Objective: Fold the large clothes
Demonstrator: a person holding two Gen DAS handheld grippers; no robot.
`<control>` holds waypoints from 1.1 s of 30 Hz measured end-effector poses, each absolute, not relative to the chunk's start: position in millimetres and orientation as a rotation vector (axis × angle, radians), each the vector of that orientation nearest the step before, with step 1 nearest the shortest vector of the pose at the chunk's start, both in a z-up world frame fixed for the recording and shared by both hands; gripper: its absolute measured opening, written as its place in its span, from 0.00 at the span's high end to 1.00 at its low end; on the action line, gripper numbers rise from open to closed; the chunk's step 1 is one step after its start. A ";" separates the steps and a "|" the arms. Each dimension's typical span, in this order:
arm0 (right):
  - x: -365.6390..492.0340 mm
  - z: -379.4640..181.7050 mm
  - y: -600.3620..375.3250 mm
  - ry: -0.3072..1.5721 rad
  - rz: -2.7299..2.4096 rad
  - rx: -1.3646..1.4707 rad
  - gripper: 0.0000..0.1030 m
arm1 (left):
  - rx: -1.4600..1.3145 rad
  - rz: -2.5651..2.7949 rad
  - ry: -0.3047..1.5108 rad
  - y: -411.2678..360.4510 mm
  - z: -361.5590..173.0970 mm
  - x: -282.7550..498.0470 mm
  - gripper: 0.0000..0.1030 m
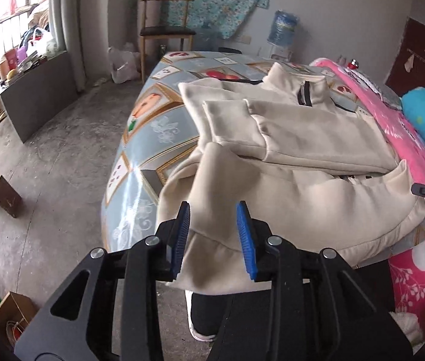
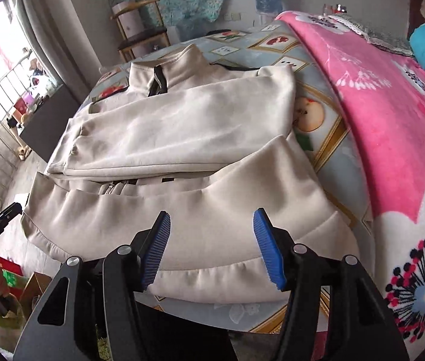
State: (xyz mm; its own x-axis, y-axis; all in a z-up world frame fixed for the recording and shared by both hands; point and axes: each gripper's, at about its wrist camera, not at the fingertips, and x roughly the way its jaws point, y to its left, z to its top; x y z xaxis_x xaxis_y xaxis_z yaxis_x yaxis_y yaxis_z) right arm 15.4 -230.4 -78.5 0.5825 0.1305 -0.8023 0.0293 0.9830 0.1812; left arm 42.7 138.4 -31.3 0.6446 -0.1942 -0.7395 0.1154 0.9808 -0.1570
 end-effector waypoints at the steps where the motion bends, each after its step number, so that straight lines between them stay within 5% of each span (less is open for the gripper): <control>1: 18.4 -78.6 -224.5 0.956 0.092 0.187 0.45 | -0.104 -0.208 0.856 132.4 -32.7 46.2 0.70; 5: 31.7 -78.7 -185.2 0.993 0.247 0.183 0.44 | -0.155 -0.386 0.902 104.6 -38.3 60.4 0.68; 8: 40.1 -84.3 -152.6 1.025 0.325 0.139 0.42 | -0.113 -0.486 0.943 74.1 -46.6 65.9 0.48; 16: 52.3 -112.2 -110.4 1.099 0.312 -0.016 0.42 | 0.140 -0.425 0.896 20.9 -66.8 58.4 0.48; 21: 46.4 -112.1 -110.9 1.084 0.307 -0.038 0.48 | 0.196 -0.417 0.843 15.7 -65.7 48.7 0.72; 23: 46.0 -111.6 -111.2 1.081 0.312 -0.043 0.69 | 0.219 -0.413 0.829 13.4 -65.4 46.9 0.82; 28: 42.4 -102.5 -108.4 1.049 0.306 -0.061 0.95 | 0.241 -0.397 0.794 12.8 -57.5 44.4 1.00; 33: 35.0 -63.8 -108.8 0.928 0.285 -0.058 0.96 | 0.306 -0.311 0.644 14.0 -18.1 34.6 1.00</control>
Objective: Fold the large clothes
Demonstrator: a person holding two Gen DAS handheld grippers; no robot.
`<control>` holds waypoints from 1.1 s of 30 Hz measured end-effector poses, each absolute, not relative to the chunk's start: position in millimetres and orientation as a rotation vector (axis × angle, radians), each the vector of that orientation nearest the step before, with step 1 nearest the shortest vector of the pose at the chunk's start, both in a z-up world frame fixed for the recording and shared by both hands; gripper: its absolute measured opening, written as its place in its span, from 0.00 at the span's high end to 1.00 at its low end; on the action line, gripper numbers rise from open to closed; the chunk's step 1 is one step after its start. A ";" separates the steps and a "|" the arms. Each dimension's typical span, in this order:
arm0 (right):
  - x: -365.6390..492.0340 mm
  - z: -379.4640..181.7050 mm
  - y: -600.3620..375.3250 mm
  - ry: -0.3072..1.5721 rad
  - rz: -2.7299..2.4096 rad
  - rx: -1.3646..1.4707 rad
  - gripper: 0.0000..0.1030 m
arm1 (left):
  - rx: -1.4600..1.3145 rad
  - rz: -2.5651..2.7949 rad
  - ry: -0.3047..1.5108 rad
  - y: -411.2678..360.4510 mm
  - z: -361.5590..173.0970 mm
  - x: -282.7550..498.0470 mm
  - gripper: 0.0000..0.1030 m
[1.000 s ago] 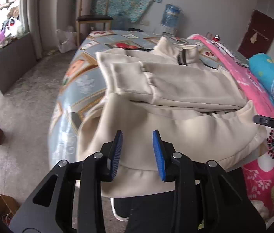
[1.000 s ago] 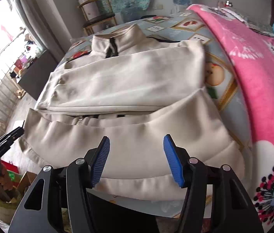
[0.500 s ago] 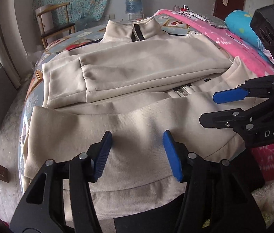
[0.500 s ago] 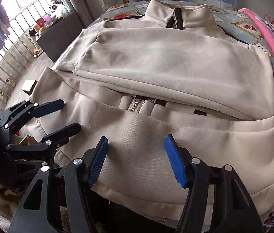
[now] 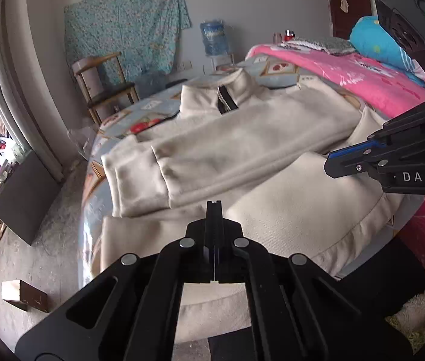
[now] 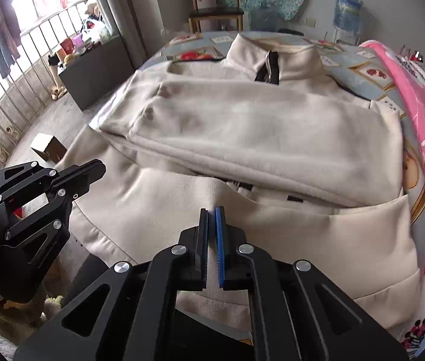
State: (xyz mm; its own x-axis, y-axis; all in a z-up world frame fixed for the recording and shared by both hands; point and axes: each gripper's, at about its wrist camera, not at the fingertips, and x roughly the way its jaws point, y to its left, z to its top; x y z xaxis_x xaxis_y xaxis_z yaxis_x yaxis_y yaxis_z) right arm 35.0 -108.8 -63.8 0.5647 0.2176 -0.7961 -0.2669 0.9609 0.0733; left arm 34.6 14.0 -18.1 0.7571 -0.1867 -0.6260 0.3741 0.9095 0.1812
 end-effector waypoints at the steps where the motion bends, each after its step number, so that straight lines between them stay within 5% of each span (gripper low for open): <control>1: 36.2 -60.4 -107.1 0.908 0.278 -0.067 0.96 | 0.303 -0.309 0.632 14.8 -13.2 36.7 1.00; 10: 69.9 -82.0 -109.5 0.956 0.279 -0.007 0.99 | 0.200 -0.330 0.813 33.4 -38.0 70.8 0.99; 12: 68.1 -82.8 -113.5 0.985 0.324 0.030 0.98 | 0.160 -0.338 0.864 42.3 -43.6 71.8 0.83; 13: 66.8 -83.1 -114.8 0.996 0.338 0.044 0.92 | 0.140 -0.343 0.889 46.1 -46.6 72.4 0.66; 16: 61.9 -85.4 -112.2 1.014 0.385 0.060 0.50 | 0.108 -0.352 0.926 53.6 -52.8 70.4 0.51; 19: 64.0 -89.2 -98.1 1.016 0.413 0.013 0.50 | 0.124 -0.321 0.937 57.2 -57.2 69.0 0.44; 30: 83.6 -106.4 -55.2 1.078 0.538 -0.197 0.52 | 0.144 -0.212 0.904 83.0 -61.0 70.4 0.44; 33: 72.9 -106.7 -50.8 1.075 0.530 -0.275 0.74 | 0.151 -0.201 0.882 86.4 -63.2 73.9 0.44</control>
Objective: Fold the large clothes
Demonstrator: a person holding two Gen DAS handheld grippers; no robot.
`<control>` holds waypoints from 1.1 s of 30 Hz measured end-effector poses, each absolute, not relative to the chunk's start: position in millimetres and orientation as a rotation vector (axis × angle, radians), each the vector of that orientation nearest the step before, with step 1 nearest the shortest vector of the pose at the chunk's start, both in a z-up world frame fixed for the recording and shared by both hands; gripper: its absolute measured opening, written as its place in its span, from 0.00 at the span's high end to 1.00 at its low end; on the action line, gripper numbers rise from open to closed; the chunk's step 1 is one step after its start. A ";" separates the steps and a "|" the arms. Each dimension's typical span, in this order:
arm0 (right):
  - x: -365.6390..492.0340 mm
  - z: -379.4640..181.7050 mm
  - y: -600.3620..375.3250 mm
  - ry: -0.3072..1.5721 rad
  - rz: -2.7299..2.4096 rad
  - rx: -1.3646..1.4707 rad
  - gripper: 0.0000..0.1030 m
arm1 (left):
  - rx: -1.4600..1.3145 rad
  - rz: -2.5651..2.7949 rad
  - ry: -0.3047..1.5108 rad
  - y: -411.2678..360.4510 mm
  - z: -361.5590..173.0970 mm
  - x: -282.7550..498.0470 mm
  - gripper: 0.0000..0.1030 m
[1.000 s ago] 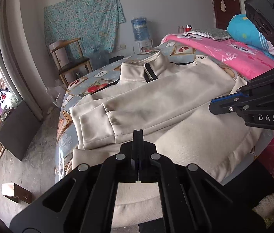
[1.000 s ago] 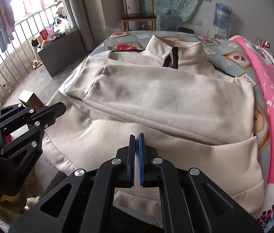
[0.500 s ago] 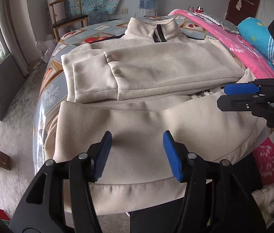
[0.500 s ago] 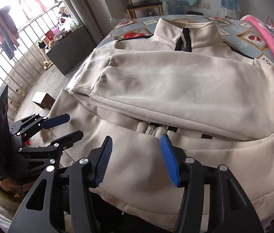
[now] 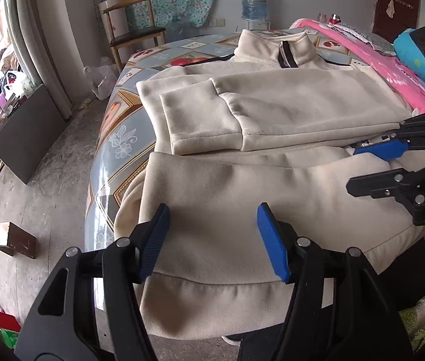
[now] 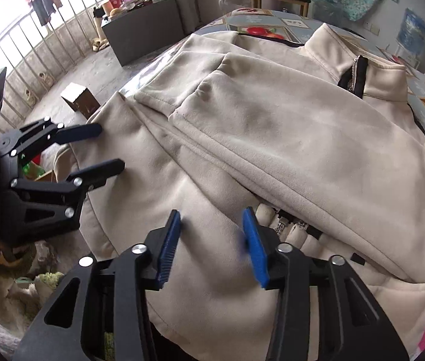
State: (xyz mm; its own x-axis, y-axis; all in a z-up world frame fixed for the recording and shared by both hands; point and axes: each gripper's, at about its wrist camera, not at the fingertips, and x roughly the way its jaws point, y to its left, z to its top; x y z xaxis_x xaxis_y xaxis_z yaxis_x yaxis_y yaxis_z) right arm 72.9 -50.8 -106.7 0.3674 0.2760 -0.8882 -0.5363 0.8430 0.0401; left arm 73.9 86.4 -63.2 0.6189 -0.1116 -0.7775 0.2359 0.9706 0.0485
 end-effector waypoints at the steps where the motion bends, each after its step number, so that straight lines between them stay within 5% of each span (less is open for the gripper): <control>1: 69.5 -107.4 -50.2 1.071 0.526 -0.290 0.79 | 0.150 -0.202 0.876 87.1 -63.8 75.4 0.44; 5: 58.5 -101.3 -49.4 1.029 0.513 -0.300 0.94 | 0.143 -0.209 0.848 89.8 -65.6 79.3 0.51; 9: 52.6 -77.7 -52.8 0.949 0.488 -0.270 0.95 | 0.155 -0.207 0.827 91.5 -65.3 81.5 0.90; 11: 50.5 -63.8 -53.1 0.910 0.466 -0.268 0.95 | 0.152 -0.196 0.816 93.1 -58.2 81.3 1.00; 16: 52.4 -44.8 -54.8 0.833 0.416 -0.278 0.95 | 0.172 -0.136 0.686 103.2 -19.1 70.1 1.00; 29: 82.2 -94.1 -49.5 0.892 0.384 -0.314 0.95 | 0.046 -0.317 0.775 107.7 -24.1 71.6 0.99; 33: 87.1 -113.0 -51.1 0.913 0.399 -0.295 0.95 | 0.044 -0.460 0.849 74.9 -38.1 80.1 0.81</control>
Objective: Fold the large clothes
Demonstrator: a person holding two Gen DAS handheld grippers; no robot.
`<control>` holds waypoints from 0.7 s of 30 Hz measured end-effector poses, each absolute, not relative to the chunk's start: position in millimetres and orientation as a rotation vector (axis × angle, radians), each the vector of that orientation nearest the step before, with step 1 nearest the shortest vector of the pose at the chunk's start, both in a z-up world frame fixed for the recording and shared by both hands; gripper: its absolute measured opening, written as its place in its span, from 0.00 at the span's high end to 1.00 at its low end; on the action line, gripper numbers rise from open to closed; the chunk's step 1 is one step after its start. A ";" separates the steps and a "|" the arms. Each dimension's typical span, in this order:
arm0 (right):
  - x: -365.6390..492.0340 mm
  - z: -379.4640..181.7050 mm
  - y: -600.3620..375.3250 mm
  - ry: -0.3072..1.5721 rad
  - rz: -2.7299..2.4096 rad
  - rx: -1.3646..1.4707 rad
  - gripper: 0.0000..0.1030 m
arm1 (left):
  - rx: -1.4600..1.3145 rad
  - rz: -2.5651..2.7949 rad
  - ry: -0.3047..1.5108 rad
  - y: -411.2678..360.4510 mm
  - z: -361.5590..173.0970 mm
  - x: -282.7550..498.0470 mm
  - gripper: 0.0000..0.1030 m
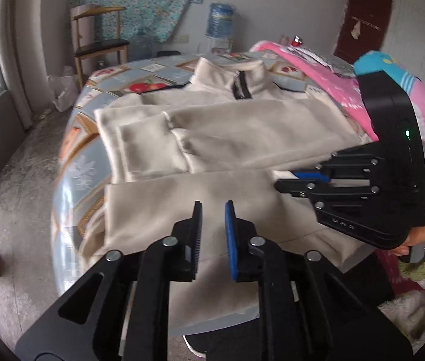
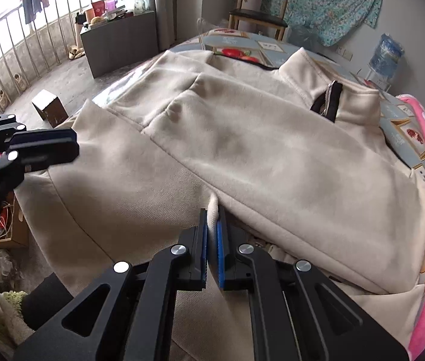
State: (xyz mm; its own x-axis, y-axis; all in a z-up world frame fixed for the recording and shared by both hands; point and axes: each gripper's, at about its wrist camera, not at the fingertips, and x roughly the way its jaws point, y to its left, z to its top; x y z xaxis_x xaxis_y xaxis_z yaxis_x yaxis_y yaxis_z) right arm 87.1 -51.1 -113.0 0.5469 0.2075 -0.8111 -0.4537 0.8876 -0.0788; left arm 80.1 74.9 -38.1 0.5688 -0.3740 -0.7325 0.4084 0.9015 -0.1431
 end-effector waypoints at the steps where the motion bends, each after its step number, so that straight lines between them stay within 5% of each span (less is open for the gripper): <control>1: 87.3 -112.0 -53.8 0.916 0.404 -0.276 0.95 | 0.072 -0.469 0.869 64.5 -45.0 82.2 0.80; 4: 90.5 -106.8 -72.3 0.948 0.434 -0.158 0.92 | 0.147 -0.453 0.912 40.2 -64.8 87.5 0.80; 6: 87.6 -93.5 -97.1 0.935 0.412 -0.079 0.74 | 0.166 -0.437 0.899 34.7 -65.8 86.2 0.80; 12: 65.3 -49.2 -205.6 0.827 0.135 0.039 0.48 | 0.145 -0.422 0.909 36.2 -64.6 86.9 0.80; 21: 54.4 -86.8 -263.8 0.940 0.028 0.069 0.44 | 0.158 -0.402 0.916 34.1 -64.0 87.9 0.80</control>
